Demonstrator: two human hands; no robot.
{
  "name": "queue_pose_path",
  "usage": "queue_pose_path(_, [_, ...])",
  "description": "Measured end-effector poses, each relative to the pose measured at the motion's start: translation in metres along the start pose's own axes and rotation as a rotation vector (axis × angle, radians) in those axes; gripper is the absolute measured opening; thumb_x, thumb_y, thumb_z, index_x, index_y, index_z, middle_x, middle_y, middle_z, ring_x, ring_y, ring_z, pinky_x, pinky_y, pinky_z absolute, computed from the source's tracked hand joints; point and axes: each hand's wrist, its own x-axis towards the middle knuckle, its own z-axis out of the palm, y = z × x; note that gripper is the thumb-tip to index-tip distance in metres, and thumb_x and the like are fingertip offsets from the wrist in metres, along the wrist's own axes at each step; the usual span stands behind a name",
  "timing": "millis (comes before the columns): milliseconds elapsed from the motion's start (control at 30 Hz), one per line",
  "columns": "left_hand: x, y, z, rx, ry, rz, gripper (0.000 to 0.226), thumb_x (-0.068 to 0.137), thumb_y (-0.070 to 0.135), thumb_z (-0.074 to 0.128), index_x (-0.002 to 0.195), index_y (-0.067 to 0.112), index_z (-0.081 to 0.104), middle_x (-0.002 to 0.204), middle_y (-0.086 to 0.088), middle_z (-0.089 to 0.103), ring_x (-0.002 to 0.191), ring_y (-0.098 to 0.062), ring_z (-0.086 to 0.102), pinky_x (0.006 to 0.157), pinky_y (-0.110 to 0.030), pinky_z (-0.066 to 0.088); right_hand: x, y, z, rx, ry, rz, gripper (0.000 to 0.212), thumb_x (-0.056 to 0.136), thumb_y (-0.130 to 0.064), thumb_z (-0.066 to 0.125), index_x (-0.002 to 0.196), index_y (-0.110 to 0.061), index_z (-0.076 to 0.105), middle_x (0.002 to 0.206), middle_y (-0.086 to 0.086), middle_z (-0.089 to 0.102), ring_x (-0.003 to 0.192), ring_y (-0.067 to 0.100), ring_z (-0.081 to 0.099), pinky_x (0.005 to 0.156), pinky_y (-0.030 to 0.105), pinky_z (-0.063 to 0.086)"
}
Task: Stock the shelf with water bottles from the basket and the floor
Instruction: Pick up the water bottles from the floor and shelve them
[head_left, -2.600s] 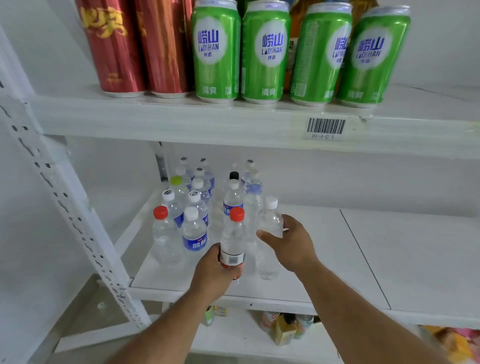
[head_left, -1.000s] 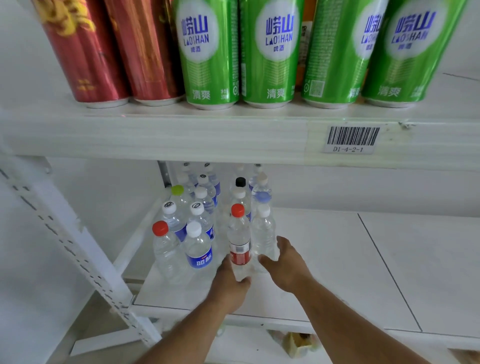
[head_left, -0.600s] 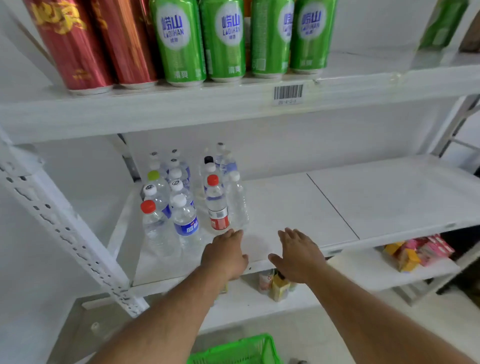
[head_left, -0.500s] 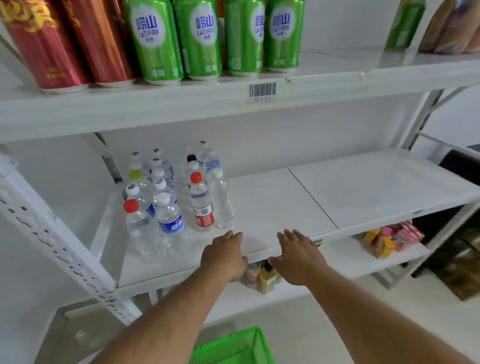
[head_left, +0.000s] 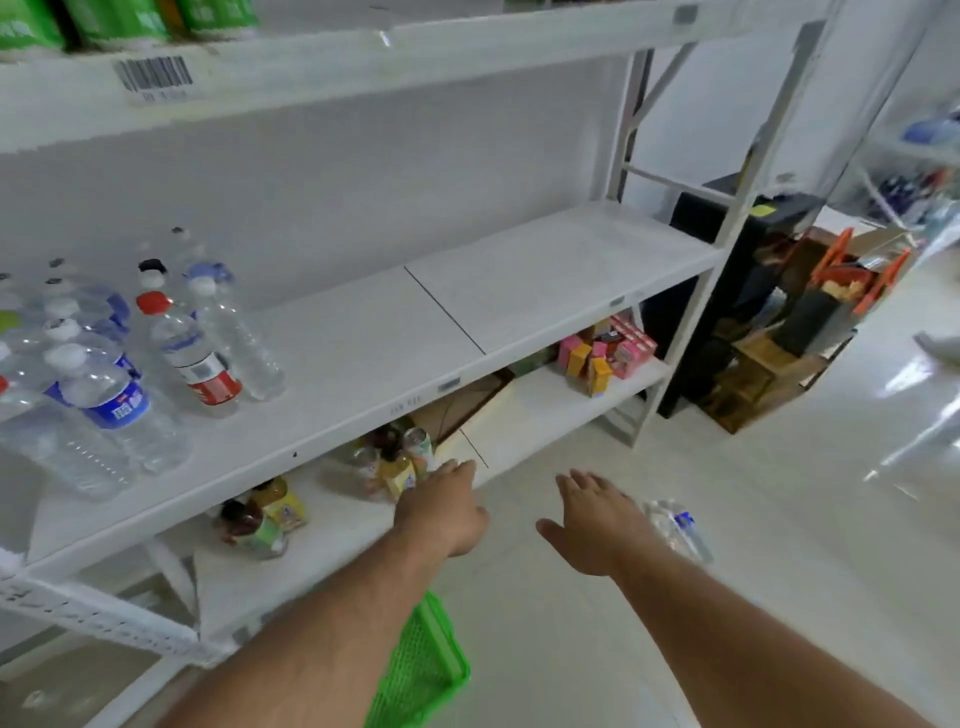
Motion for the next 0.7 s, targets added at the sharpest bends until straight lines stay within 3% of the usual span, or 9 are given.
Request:
queue_pose_path(333, [-0.013,0.190,0.072,-0.023,-0.116,0.019,0.070,0.088,0.047,0.049,0.151,0.025,0.026,0.153,-0.003,0.036,0.134,-0.029,0.041,0.102,-0.041,0.040,-0.083,0.197,-0.005,0.058,-0.025,0.141,0.069,0.093,-0.058,0.048,0.146,-0.015,0.035,0.153,0.005,0.037,0.142,0.027,0.032,0.110,0.039,0.034])
queue_pose_path(467, [-0.008,0.233,0.087,-0.019,-0.149,0.028,0.073,0.088,0.045,0.048,0.153,0.026,0.022,0.156,0.000,0.031,0.136,-0.029,0.038,0.104,-0.041,0.038,-0.090,0.245,-0.009,0.076,-0.038,0.190,0.070,0.093,-0.059,0.047,0.148,-0.018,0.033,0.159,0.004,0.029,0.144,0.025,0.030,0.110,0.039,0.033])
queue_pose_path(600, [0.017,0.263,0.096,-0.010,-0.183,0.037,0.073,0.089,0.045,0.048,0.154,0.026,0.020,0.158,0.001,0.028,0.138,-0.029,0.036,0.107,-0.041,0.037,-0.082,0.282,-0.010,0.100,-0.043,0.219,0.079,0.094,-0.059,0.047,0.156,-0.018,0.020,0.162,0.001,0.024,0.148,0.024,0.022,0.112,0.036,0.029])
queue_pose_path(700, [0.044,0.280,0.104,-0.022,-0.200,0.044,0.072,0.088,0.043,0.047,0.153,0.026,0.021,0.158,0.002,0.028,0.137,-0.028,0.036,0.105,-0.040,0.038,-0.063,0.307,-0.011,0.091,-0.071,0.248,0.074,0.094,-0.058,0.047,0.153,-0.018,0.026,0.158,0.004,0.031,0.145,0.026,0.028,0.110,0.038,0.032])
